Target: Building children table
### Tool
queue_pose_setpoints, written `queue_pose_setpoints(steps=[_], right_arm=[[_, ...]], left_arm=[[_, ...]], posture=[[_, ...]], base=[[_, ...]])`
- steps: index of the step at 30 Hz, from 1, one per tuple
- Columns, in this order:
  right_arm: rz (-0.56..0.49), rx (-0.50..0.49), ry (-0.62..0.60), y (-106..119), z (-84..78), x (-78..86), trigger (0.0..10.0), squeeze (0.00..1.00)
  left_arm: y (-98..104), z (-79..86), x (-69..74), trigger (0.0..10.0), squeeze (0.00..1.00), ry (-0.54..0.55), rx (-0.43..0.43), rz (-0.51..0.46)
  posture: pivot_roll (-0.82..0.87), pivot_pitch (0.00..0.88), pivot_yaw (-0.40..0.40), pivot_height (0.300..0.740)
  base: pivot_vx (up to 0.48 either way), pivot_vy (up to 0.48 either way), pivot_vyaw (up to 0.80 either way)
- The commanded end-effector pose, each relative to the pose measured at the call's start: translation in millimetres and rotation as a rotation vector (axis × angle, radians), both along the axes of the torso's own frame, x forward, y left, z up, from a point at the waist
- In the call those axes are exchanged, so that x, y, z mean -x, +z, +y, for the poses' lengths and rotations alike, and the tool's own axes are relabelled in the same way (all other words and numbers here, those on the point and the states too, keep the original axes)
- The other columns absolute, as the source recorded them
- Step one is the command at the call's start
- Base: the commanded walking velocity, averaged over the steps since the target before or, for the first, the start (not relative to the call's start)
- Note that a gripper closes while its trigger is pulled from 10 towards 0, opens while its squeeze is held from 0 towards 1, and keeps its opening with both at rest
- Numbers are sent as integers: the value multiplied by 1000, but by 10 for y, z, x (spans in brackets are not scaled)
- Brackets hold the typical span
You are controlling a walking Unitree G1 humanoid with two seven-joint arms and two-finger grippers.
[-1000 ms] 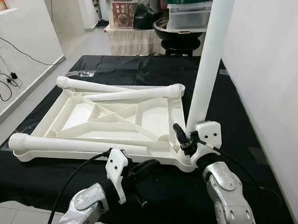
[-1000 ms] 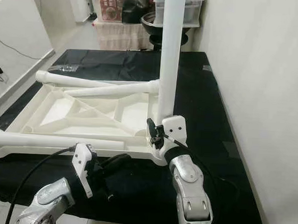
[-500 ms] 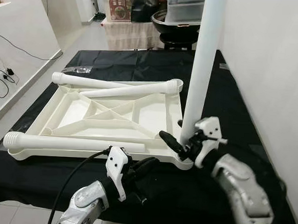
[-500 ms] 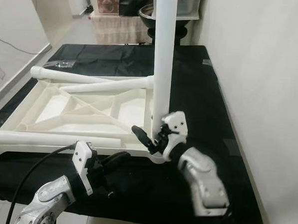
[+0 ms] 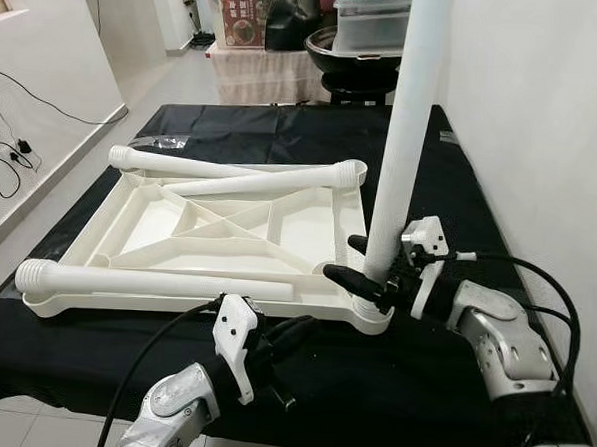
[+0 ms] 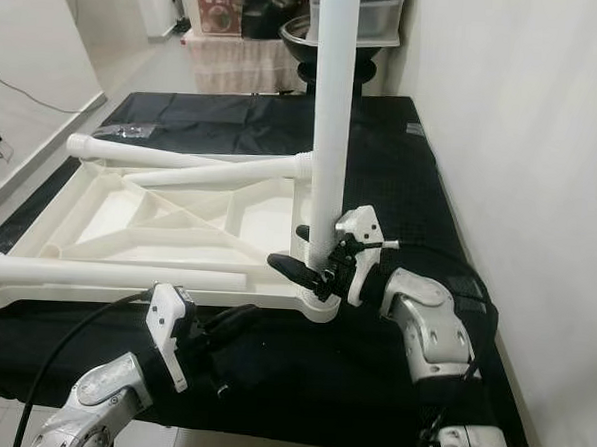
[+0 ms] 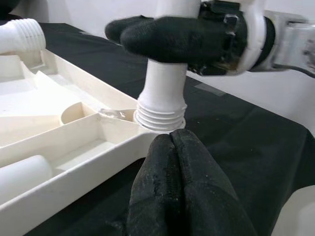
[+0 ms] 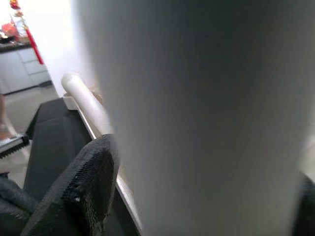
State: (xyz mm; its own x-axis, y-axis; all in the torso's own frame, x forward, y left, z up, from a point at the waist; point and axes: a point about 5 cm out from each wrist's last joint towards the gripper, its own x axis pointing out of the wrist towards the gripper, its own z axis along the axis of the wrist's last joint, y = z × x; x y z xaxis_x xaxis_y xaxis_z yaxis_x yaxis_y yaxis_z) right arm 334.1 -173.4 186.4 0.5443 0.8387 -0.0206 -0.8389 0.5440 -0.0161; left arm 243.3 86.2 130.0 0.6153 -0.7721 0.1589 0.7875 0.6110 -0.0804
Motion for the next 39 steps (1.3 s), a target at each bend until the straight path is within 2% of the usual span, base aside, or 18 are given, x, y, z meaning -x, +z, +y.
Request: queue_pose_setpoints(steps=[1, 13, 17, 18, 21, 22, 23, 24, 27, 28, 29, 30, 32, 33, 36, 37, 38, 39], right_arm=[[-5, -26, 52, -3, 43, -10, 0, 0], [-8, -5, 64, -79, -4, -30, 0, 0], [-23, 49, 13, -168, -24, 39, 0, 0], [-9, 93, -78, -259, 1, 89, 0, 0], [-9, 93, -78, -259, 1, 89, 0, 0], [-2, 176, -437, -406, 42, 98, 0, 0], [-2, 176, -437, -406, 42, 98, 0, 0], [70, 186, -646, -589, 142, 320, 0, 0], [70, 186, -646, -589, 142, 320, 0, 0], [59, 243, -761, -624, 203, 464, 0, 0], [59, 243, -761, -624, 203, 464, 0, 0], [75, 264, -781, -657, 253, 544, 0, 0], [90, 278, -730, -696, 301, 569, 0, 0], [73, 257, -690, -676, 335, 540, 10000, 0], [70, 207, -662, -646, 359, 512, 10000, 0], [61, 158, -629, -600, 382, 497, 10000, 647], [47, 110, -601, -527, 401, 483, 10000, 1000], [45, 58, -550, -466, 432, 466, 10000, 1000]], left_arm=[[-32, 18, 25, 10000, 0, 11, -13, 8], [-25, 26, 56, 10000, 0, 9, -14, 11], [-23, 35, 69, 10000, 0, 9, -14, 12], [-24, 37, 73, 10000, 0, 8, -14, 13], [-24, 37, 73, 10000, 0, 8, -14, 13], [-23, 54, 79, 10000, 0, 9, -16, 13], [-23, 54, 79, 10000, 0, 9, -16, 13], [-19, 68, 84, 10000, 0, 9, -17, 13], [-19, 68, 84, 10000, 0, 9, -17, 13], [-26, 81, 84, 10000, 0, 5, -20, 16], [-26, 81, 84, 10000, 0, 5, -20, 16], [-35, 84, 84, 10000, 0, -2, -24, 20], [-42, 83, 89, 10000, 0, -10, -28, 24], [-45, 89, 98, 10000, 0, -9, -29, 25], [-44, 95, 112, 10000, 0, -3, -30, 25], [-40, 99, 129, 10000, 0, 0, -30, 24], [-32, 101, 150, 10000, 0, 0, -29, 24], [-27, 101, 164, 10000, 0, -3, -30, 26]], posture=[[61, 113, 53, 740], [70, 127, 59, 740], [67, 131, 57, 740], [67, 131, 57, 740], [67, 131, 57, 740], [57, 135, 50, 740], [57, 135, 50, 740], [57, 146, 61, 740], [57, 146, 61, 740], [35, 124, 85, 740], [35, 124, 85, 740], [38, 124, 82, 740], [43, 122, 76, 740], [42, 121, 82, 740], [48, 125, 83, 740], [51, 129, 82, 740], [51, 140, 85, 740], [51, 140, 85, 740]], base=[[0, 0, 0], [0, 0, 0], [0, 0, 0], [0, 0, 0], [0, 0, 0], [0, 0, 0], [0, 0, 0], [0, 0, 0], [0, 0, 0], [0, 0, 0], [0, 0, 0], [0, 0, 0], [0, 0, 0], [0, 0, 0], [0, 0, 0], [0, 0, 0], [0, 0, 0], [0, 0, 0]])
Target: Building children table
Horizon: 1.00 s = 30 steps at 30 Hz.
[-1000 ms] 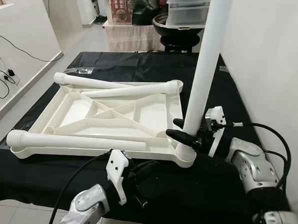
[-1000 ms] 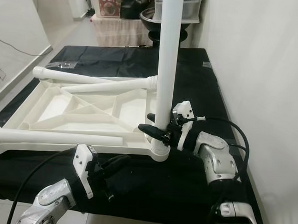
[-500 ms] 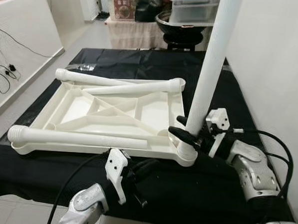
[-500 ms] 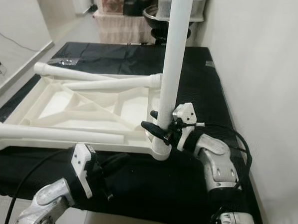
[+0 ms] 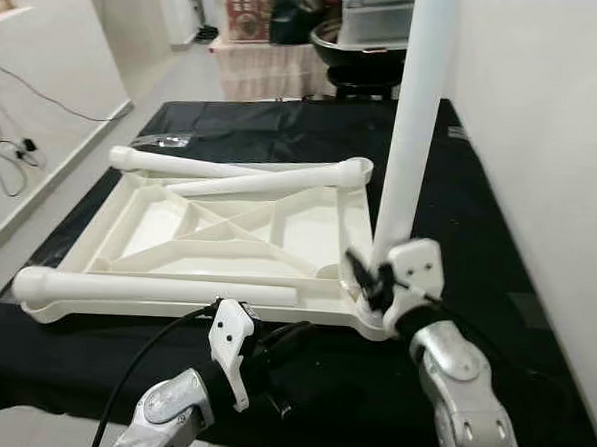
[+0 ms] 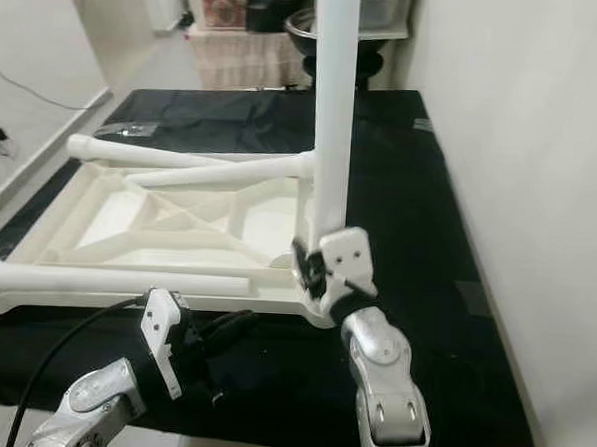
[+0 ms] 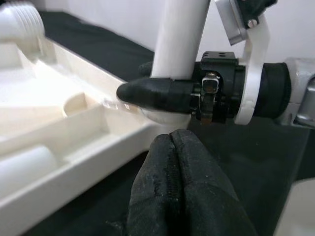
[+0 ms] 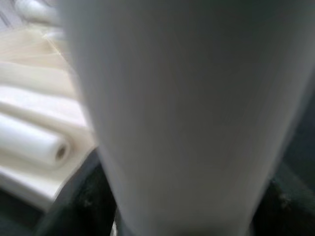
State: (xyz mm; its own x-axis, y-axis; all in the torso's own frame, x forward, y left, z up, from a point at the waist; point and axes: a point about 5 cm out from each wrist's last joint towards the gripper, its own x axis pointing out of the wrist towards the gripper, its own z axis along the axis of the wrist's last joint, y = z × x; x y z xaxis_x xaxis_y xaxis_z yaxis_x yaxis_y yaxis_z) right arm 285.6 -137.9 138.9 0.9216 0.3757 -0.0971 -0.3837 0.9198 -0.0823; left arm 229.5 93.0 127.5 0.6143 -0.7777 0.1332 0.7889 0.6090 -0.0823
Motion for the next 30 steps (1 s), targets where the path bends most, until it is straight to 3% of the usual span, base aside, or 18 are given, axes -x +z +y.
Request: queue_pose_setpoints(steps=[1, 2, 4, 5, 7, 8, 9, 10, 14, 18, 19, 26, 30], right_arm=[[1, -93, 115, 77, 111, -29, 10000, 1000], [1, -93, 115, 77, 111, -29, 10000, 1000], [-51, -166, 271, 304, 148, -43, 10000, 1000], [-87, -143, 370, 416, 98, -63, 10000, 945], [-108, -121, 430, 486, 56, -75, 10000, 945], [-119, -89, 491, 546, -7, -88, 10000, 0], [-119, -89, 491, 546, -7, -88, 10000, 0], [-103, -54, 635, 640, -136, -115, 10000, 0], [-72, 26, 766, 697, -271, -211, 10000, 0], [-70, 59, 764, 744, -310, -400, 10000, 0], [-85, 53, 790, 827, -267, -530, 10000, 0], [-100, 45, 859, 929, -235, -637, 10000, 0], [-110, 37, 901, 1021, -315, -694, 10000, 0]], left_arm=[[7, 31, 43, 10000, 0, -4, -12, 9], [7, 31, 43, 10000, 0, -4, -12, 9], [28, 32, 71, 10000, 0, -12, -21, 8], [55, 33, 94, 10000, 0, -10, -36, -3], [73, 34, 109, 10000, 0, -8, -47, -10], [100, 46, 120, 10000, 0, 6, -54, -19], [100, 46, 120, 10000, 0, 6, -54, -19], [165, 93, 135, 10000, 0, 42, -55, -29], [218, 153, 176, 10000, 0, 68, -75, -39], [219, 165, 219, 10000, 0, 61, -98, -38], [208, 158, 294, 10000, 0, 50, -110, -27], [232, 160, 409, 10000, 0, 46, -109, -17], [257, 159, 495, 10000, 0, 41, -117, -9]], posture=[[52, 152, 91, 740], [52, 152, 91, 740], [51, 164, 95, 740], [66, 187, 96, 740], [66, 187, 96, 740], [73, 200, 97, 740], [73, 200, 97, 740], [90, 232, 98, 740], [112, 260, 102, 740], [124, 274, 106, 740], [153, 306, 119, 740], [191, 331, 125, 740], [216, 351, 129, 740]], base=[[0, 0, 0], [0, 0, 0], [0, 0, 0], [0, 0, 0], [0, 0, 0], [0, 0, 0], [0, 0, 0], [0, 0, 0], [0, 0, 0], [0, 0, 0], [0, 0, 0], [0, 0, 0], [0, 0, 0]])
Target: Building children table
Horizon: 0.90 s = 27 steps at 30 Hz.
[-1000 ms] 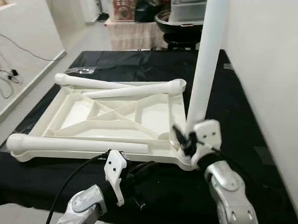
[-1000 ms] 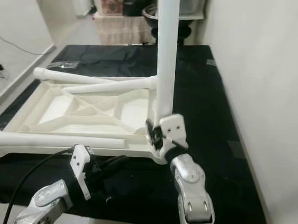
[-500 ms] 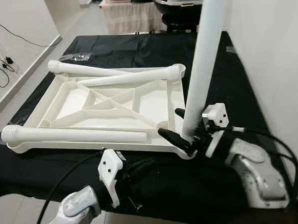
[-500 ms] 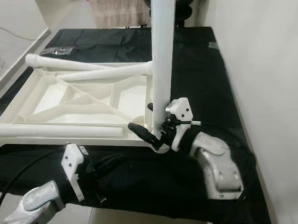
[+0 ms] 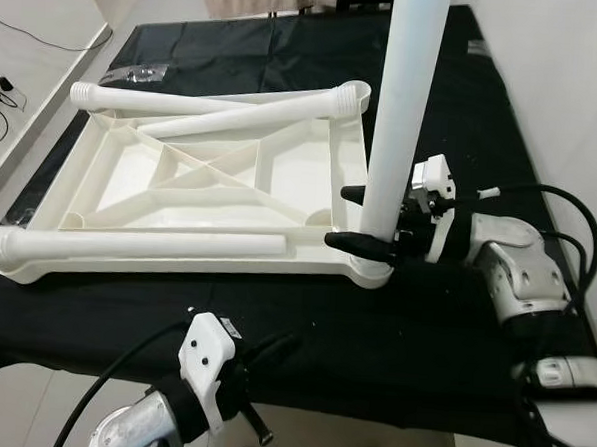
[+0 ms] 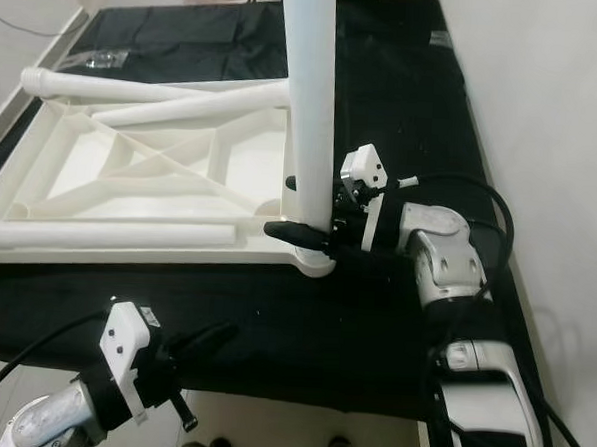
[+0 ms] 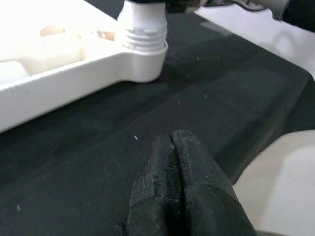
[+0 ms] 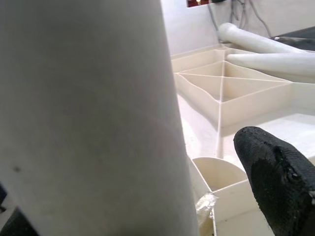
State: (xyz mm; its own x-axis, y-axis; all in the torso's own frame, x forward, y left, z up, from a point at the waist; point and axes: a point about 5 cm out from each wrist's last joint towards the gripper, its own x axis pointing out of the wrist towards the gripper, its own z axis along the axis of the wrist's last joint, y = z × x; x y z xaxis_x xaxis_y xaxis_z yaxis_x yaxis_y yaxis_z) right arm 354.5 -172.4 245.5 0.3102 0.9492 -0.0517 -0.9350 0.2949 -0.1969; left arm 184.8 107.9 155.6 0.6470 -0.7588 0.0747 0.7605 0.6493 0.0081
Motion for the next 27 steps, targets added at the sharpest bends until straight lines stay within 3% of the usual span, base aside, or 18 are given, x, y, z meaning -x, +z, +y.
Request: queue_pose_setpoints(steps=[1, 3, 4, 6, 7, 9, 10, 19, 26, 27], right_arm=[[12, -4, 39, -26, 5, -13, 10000, 0], [12, -4, 57, -3, -31, -24, 10000, 0], [13, -7, 73, 25, -66, -30, 8392, 0], [13, -7, 73, 25, -66, -30, 8392, 0], [9, -11, 83, 57, -97, -32, 3647, 0], [9, -11, 83, 57, -97, -32, 3647, 0], [4, -14, 92, 85, -119, -33, 0, 0], [-28, -6, 137, 58, -176, 60, 0, 0], [-66, 17, 77, 8, -234, 136, 0, 0], [-81, 7, -2, -63, -210, 206, 0, 0]], left_arm=[[-19, 11, 63, 10000, 0, -5, -14, 26], [-15, 14, 77, 10000, 0, -4, -15, 29], [-14, 18, 84, 10000, 0, -4, -16, 31], [-14, 18, 84, 10000, 0, -4, -16, 31], [-15, 20, 89, 10000, 0, -5, -16, 34], [-15, 20, 89, 10000, 0, -5, -16, 34], [-16, 23, 90, 10000, 0, -5, -15, 36], [-43, 11, 23, 10000, 0, -10, -5, 49], [-64, 0, -31, 10000, 0, -9, 0, 51], [-73, -5, -54, 10000, 0, -11, 4, 49]], posture=[[216, 351, 129, 740], [221, 354, 127, 740], [222, 355, 127, 740], [222, 355, 127, 740], [221, 353, 129, 740], [221, 353, 129, 740], [220, 352, 130, 740], [181, 322, 130, 740], [152, 305, 123, 740], [121, 294, 110, 740]], base=[[0, 0, 0], [0, 0, 0], [0, 0, 0], [0, 0, 0], [0, 0, 0], [0, 0, 0], [0, 0, 0], [0, 0, 0], [0, 0, 0], [0, 0, 0]])
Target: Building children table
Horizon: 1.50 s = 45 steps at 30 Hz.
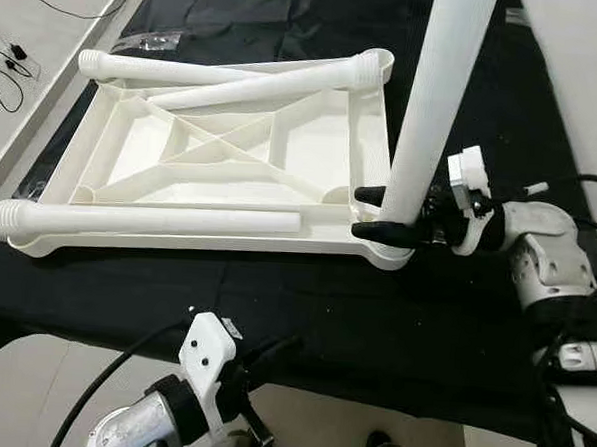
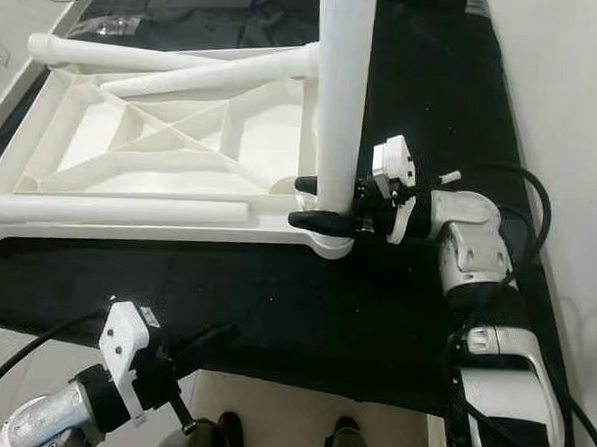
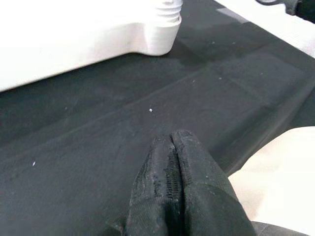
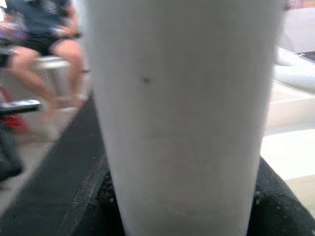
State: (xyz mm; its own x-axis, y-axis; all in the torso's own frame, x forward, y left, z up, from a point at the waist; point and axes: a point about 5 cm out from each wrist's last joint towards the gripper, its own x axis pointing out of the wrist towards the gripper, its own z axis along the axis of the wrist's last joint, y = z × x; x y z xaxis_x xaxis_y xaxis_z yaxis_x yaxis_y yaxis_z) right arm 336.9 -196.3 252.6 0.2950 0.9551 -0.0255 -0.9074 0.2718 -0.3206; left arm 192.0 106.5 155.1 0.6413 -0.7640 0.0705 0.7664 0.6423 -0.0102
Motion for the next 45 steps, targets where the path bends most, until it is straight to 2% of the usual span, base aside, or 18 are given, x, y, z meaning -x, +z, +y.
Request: queue_pose_setpoints(steps=[1, 3, 4, 8, 10, 18, 19, 20, 21, 22, 23, 29, 30, 31, 37, 43, 44, 45], right_arm=[[75, -47, -123, -270, 85, 169, 0, 0], [95, -74, -196, -354, 117, 284, 0, 0], [150, -197, -832, -812, 286, 537, 0, 0], [140, -139, -1275, -1083, 231, 820, 0, 0], [152, 7, -1209, -1252, 358, 878, 0, 0], [93, 74, -1162, -1222, 479, 763, 0, 0], [133, 45, -1146, -1244, 487, 769, 10000, 0], [133, 45, -1146, -1244, 487, 769, 10000, 0], [158, 18, -1167, -1234, 506, 804, 10000, 647], [158, 18, -1167, -1234, 506, 804, 10000, 647], [218, -79, -1109, -1194, 561, 809, 10000, 1000], [220, -280, -836, -929, 689, 763, 10000, 1000], [199, -288, -697, -816, 709, 754, 10000, 133], [157, -264, -561, -704, 693, 747, 10000, 0], [145, -86, -283, -650, 485, 683, 10000, 0], [157, -12, -251, -652, 352, 469, 10000, 0], [155, -28, -265, -623, 326, 403, 0, 0], [155, -28, -265, -623, 326, 403, 0, 0]], left_arm=[[-79, 4, -11, 10000, 0, -4, -1, 30], [-85, 0, -31, 10000, 0, -5, 1, 29], [-107, 22, -96, 10000, 0, -6, 1, 24], [-118, 35, -149, 10000, 0, -8, 4, 22], [-141, 39, -193, 10000, 0, -16, 6, 26], [-182, 60, -239, 10000, 0, -26, 0, 35], [-188, 72, -246, 10000, 0, -17, -3, 33], [-188, 72, -246, 10000, 0, -17, -3, 33], [-196, 80, -255, 10000, 0, -12, -3, 31], [-196, 80, -255, 10000, 0, -12, -3, 31], [-205, 81, -261, 10000, 0, -12, -3, 31], [-223, 61, -276, 10000, 0, -24, 0, 32], [-229, 54, -285, 10000, 0, -26, 2, 32], [-231, 47, -294, 10000, 0, -26, 4, 31], [-231, 12, -336, 10000, 0, -20, 12, 23], [-239, -12, -371, 10000, 0, -22, 15, 15], [-241, -19, -377, 10000, 0, -21, 14, 13], [-241, -19, -377, 10000, 0, -21, 14, 13]], posture=[[106, 285, 99, 740], [106, 285, 99, 740], [56, 264, 102, 740], [57, 251, 114, 740], [53, 225, 127, 740], [63, 199, 121, 740], [60, 187, 124, 740], [60, 187, 124, 740], [62, 187, 125, 740], [62, 187, 125, 740], [57, 179, 127, 740], [57, 168, 127, 740], [59, 169, 126, 740], [60, 166, 125, 740], [67, 162, 108, 740], [67, 154, 103, 740], [71, 150, 100, 740], [71, 150, 100, 740]], base=[[0, 0, 0], [0, 0, 0], [0, 0, 0], [0, 0, 0], [0, 0, 0], [0, 0, 0], [0, 0, 0], [0, 0, 0], [0, 0, 0], [0, 0, 0], [0, 0, 0], [0, 0, 0], [0, 0, 0], [0, 0, 0], [0, 0, 0], [0, 0, 0], [0, 0, 0], [0, 0, 0]])
